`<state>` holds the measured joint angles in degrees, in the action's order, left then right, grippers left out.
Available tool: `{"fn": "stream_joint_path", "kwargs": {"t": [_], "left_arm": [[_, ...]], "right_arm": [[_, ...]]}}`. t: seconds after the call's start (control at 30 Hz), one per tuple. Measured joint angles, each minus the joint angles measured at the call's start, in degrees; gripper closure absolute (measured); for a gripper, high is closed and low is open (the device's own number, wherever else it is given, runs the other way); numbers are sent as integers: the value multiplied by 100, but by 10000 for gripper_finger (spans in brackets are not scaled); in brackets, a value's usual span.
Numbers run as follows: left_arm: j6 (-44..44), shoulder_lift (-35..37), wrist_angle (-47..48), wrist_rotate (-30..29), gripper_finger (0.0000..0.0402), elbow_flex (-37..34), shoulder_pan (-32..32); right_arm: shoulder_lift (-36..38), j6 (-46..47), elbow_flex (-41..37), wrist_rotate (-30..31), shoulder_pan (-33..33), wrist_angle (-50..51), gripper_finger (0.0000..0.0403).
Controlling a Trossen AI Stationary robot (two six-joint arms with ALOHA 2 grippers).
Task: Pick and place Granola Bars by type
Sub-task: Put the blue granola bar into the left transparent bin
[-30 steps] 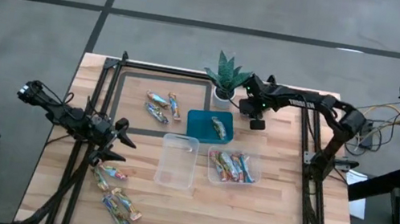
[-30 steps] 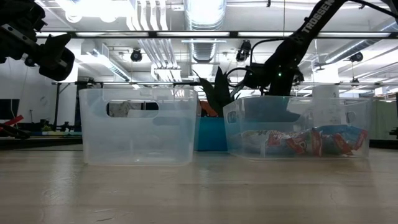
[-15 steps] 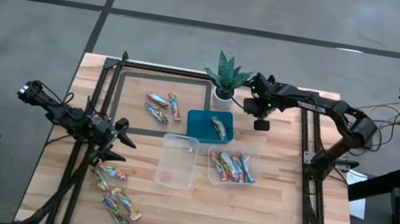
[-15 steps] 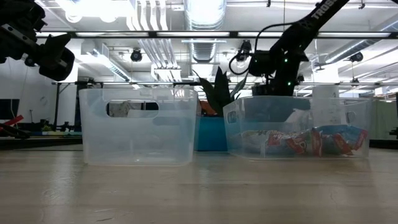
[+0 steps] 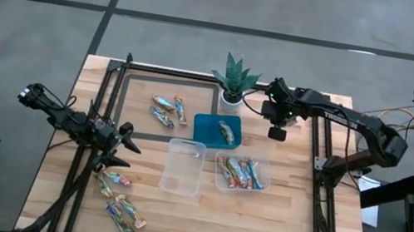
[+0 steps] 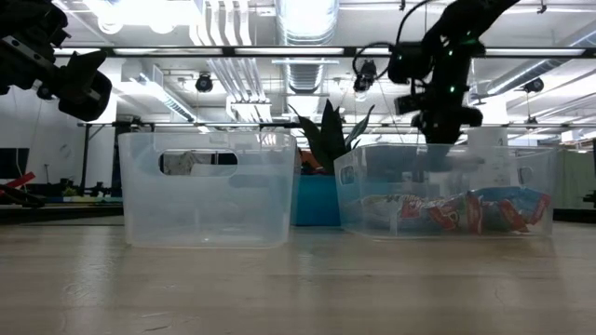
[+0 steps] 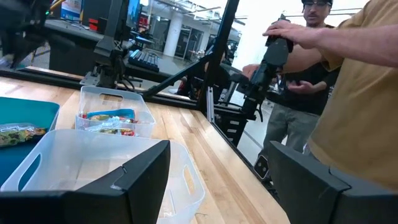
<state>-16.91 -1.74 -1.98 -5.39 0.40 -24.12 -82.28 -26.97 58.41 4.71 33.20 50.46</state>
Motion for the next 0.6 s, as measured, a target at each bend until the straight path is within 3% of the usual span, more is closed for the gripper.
{"fn": "stream_joint_path", "kwargs": {"t": [0.27, 0.6], "left_arm": [[0, 0, 0, 0, 152, 0, -2], [-2, 0, 0, 0, 152, 0, -2]], "right_arm": [[342, 1045, 541, -3, -419, 930, 385], [263, 2645, 1724, -22, -1174, 2366, 385]]}}
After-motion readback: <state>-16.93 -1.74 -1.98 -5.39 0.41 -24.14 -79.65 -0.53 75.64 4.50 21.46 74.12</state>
